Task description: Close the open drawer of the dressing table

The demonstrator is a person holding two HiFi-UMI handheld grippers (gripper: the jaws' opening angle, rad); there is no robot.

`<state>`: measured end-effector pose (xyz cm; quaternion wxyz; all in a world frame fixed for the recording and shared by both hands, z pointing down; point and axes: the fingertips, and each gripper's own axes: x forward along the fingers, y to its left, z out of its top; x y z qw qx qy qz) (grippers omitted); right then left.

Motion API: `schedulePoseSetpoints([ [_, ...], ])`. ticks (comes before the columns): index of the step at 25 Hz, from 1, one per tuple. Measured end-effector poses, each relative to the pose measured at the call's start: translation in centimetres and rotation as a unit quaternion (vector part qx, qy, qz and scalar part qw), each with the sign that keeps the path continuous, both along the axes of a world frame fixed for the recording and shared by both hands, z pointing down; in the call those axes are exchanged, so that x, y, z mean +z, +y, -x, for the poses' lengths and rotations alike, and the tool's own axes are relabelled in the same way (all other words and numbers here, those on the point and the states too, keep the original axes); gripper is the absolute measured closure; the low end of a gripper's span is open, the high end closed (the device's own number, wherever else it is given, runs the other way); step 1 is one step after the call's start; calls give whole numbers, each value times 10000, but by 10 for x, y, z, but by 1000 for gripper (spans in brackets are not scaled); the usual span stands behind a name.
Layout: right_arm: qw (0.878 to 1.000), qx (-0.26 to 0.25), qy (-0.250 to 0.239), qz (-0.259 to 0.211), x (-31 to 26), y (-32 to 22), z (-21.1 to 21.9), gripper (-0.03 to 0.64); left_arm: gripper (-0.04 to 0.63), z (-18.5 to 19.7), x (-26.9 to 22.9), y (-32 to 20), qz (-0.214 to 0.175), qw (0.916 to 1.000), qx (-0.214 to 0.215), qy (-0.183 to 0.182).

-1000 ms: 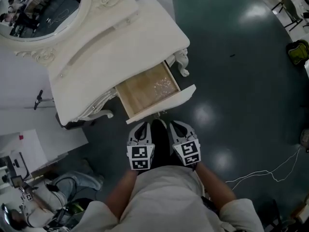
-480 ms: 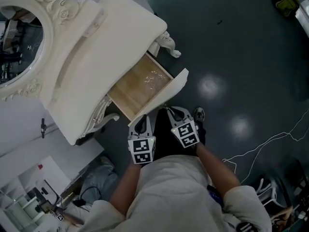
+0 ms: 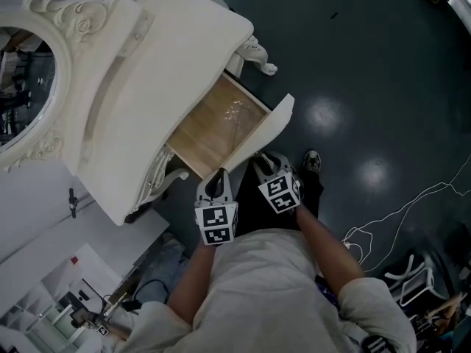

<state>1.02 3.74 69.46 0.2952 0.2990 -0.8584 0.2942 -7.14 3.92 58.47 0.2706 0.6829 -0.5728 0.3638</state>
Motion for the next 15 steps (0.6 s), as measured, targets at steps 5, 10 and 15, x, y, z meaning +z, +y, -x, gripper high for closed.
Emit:
schedulePoseSetpoints([
  [5,9999,95,117,41,6,-2,-3,477,588,-1,2,3,-19,10000,7,30],
  [10,9998,44,214,-32,7,-3,0,477,588,5,3,4,-34,9999,-76,80],
  [15,9997,34,250,-68,6,-6,4,477,588,14,1,2,-110,9998,-130,109],
])
